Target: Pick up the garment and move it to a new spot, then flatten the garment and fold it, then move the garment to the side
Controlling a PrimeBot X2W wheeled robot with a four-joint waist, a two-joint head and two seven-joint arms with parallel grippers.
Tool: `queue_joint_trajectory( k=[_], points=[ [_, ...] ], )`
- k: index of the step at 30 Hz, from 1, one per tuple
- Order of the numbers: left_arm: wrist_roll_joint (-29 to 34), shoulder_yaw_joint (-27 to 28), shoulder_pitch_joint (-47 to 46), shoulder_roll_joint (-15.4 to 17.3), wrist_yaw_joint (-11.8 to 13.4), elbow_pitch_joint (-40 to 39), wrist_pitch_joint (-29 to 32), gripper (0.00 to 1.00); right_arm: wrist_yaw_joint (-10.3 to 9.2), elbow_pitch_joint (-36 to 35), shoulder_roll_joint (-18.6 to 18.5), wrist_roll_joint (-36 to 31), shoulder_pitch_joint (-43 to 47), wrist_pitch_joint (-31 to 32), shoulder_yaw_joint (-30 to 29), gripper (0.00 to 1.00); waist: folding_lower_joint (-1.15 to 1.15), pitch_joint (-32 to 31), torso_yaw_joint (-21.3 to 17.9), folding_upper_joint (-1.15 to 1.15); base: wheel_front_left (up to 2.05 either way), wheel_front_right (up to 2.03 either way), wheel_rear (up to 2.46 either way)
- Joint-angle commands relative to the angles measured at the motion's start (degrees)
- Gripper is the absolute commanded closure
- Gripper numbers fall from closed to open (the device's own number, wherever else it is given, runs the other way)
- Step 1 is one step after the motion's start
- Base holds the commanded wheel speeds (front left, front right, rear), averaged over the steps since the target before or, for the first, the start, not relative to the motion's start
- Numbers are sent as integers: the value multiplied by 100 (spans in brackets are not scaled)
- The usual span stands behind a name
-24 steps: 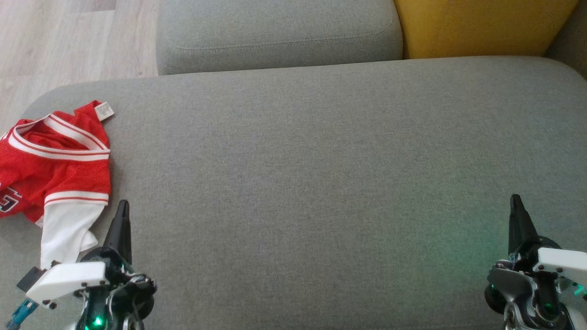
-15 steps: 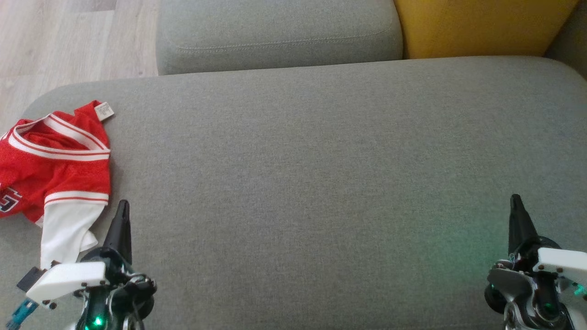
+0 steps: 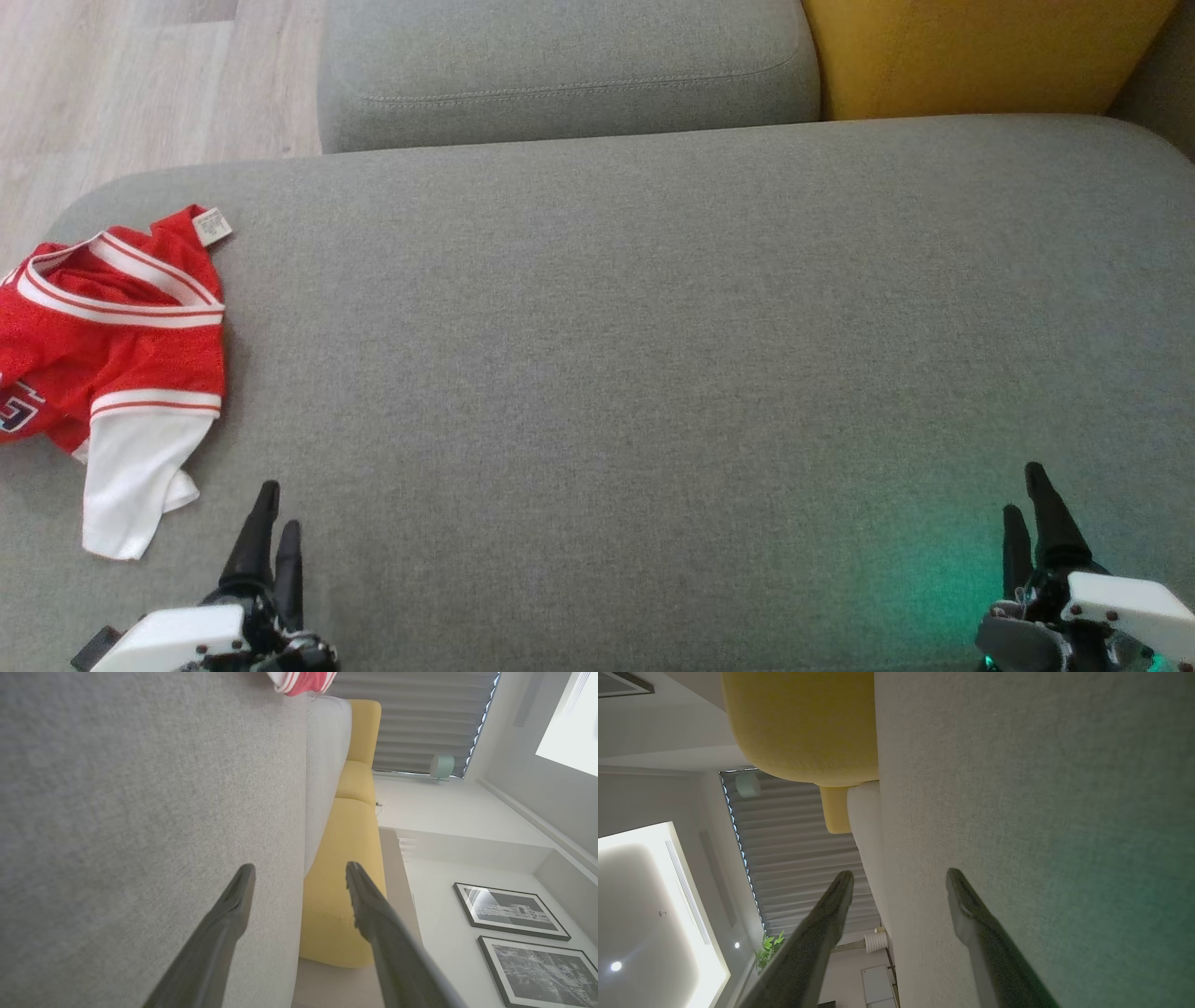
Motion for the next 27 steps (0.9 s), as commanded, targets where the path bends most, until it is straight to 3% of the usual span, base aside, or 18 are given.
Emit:
queue_joint_trajectory(
  k=[1, 12, 27],
  points=[
    [13, -41, -253, 40, -17, -208, -49, 0, 5, -209, -44, -27, -217, -39, 37, 0, 0, 2, 0, 0, 0, 0, 0],
    [255, -174, -373, 81, -22, -341, -247, 0, 14, -325, -138, -414, -311, -243, 202, 0, 0, 8, 0, 0, 0, 0, 0],
    [1617, -242, -534, 82, -28, -827, -499, 0, 26, -722, -162, -1833, -412, -498, 318, 0, 0, 30, -20, 0, 0, 0, 0]
  ],
)
